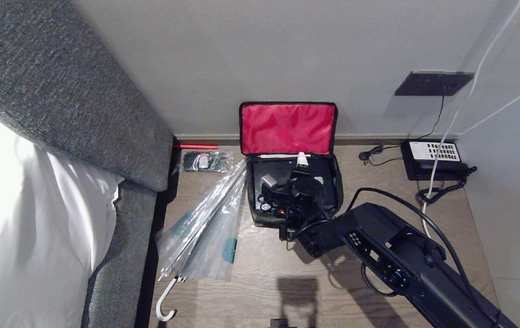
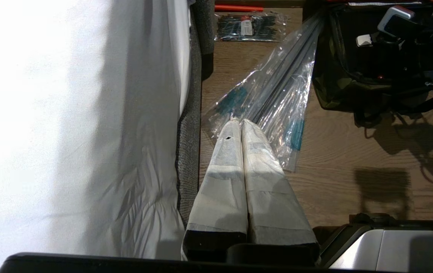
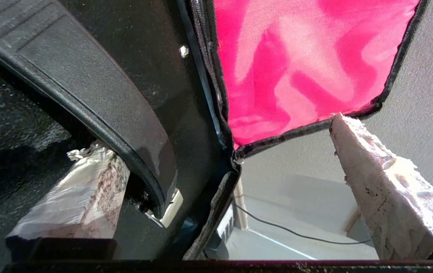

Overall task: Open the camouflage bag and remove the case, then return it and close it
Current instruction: Grip the handle

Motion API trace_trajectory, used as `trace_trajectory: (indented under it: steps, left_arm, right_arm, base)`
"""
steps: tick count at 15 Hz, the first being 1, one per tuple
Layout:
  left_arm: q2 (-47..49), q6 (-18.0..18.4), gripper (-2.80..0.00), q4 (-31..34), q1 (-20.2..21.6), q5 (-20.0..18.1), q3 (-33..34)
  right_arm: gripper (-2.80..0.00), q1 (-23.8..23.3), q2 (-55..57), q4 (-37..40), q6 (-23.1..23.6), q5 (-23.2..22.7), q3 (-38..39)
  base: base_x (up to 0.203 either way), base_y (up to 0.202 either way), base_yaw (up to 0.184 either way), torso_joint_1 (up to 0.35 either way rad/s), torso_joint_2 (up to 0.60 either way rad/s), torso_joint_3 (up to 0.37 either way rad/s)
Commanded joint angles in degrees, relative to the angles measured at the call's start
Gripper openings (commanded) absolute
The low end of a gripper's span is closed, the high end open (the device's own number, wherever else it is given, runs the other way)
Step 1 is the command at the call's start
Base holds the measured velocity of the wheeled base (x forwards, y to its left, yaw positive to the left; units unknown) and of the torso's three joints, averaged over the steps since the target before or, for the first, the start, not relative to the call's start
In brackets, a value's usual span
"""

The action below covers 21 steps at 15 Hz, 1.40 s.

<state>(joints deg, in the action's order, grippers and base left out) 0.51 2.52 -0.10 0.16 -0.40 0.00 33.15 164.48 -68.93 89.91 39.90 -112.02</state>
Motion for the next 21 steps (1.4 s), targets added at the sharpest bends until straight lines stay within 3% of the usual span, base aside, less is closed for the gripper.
trace_trajectory:
  steps: [1,9,10,21]
  left_arm:
    - [0.1,0.0,-2.80,-0.1,0.0,0.1,0.1]
    - [0.1,0.0,-2.80,0.0,0.0,0.0,0.1]
    - [0.1,0.0,-2.80,0.0,0.0,0.0,0.1]
    - [0.1,0.0,-2.80,0.0,0.0,0.1,0.1]
  right_arm:
    - [0.00,0.3,-0.5,-0.2,0.5,0.1,0.0]
    - [0.00,0.2,-0.2,1.2,-0.3,1.1,-0.1]
    - [-2.80,0.2,0.2,1.8,-0.3,1.1,0.0]
    - [-2.80,2.0,0.8,2.9,-4.8,2.9,0.0]
  base:
    - [0.000,0.000,0.000,0.000,0.00,0.000]
    - [0.000,0.000,0.000,0.000,0.00,0.000]
    - [0.000,0.000,0.000,0.000,0.00,0.000]
    - [0.000,0.000,0.000,0.000,0.00,0.000]
